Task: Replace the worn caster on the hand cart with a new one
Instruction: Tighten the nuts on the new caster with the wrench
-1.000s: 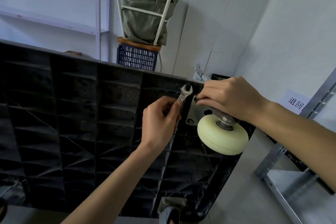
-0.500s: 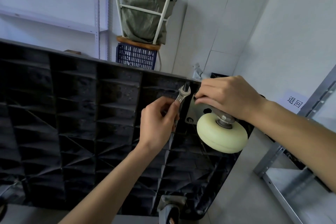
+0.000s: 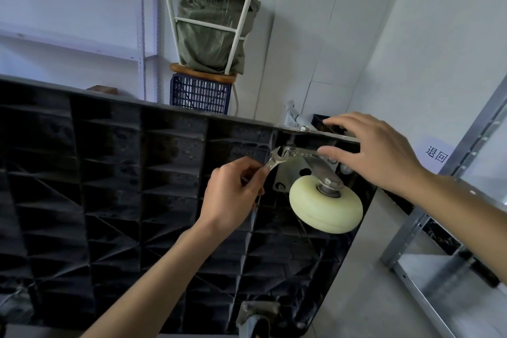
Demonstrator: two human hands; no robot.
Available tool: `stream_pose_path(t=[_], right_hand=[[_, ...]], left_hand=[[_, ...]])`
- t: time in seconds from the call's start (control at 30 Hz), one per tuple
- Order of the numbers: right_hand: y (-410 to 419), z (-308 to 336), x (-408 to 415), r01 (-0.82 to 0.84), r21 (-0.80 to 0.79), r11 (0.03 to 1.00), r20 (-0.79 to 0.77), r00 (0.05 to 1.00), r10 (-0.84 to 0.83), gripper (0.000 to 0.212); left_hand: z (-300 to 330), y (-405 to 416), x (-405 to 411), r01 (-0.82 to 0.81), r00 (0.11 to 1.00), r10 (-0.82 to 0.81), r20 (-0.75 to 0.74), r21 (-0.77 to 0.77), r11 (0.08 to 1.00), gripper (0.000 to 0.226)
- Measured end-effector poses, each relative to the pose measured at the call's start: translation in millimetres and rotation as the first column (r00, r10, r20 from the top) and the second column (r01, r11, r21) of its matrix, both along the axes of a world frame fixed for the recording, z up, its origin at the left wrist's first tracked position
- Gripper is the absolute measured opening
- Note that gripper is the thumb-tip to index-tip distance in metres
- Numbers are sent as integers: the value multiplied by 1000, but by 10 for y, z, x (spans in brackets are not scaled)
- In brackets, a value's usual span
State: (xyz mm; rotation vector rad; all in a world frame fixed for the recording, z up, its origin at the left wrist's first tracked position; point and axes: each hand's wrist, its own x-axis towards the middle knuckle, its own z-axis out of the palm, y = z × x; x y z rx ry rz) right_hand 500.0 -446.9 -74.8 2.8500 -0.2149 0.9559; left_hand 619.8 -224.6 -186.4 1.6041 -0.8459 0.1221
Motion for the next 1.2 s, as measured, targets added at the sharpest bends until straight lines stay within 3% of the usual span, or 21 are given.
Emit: stream_pose_path(t=[0.37, 0.63, 0.9, 1.07, 1.2], right_hand=[[-10, -166, 122, 11, 229, 973, -53, 999, 1, 60], [11, -205, 117, 17, 224, 975, -19, 1000, -13, 67], [14, -224, 122, 25, 214, 976, -5, 1000, -25, 60], [9, -219, 118, 32, 224, 974, -14, 999, -29, 59], [9, -225, 123, 26, 224, 974, -13, 1000, -24, 60]], left_hand=[[-26, -83, 0, -33, 998, 29, 49, 71, 997, 14], [-35, -180, -70, -88, 994, 86, 60, 43, 995, 16], [-142, -335, -188, -86, 992, 82, -92, -38, 996, 23], [19, -177, -47, -280, 954, 269, 130, 76, 957, 24], [355, 1, 0, -391, 875, 279, 395, 239, 889, 27]])
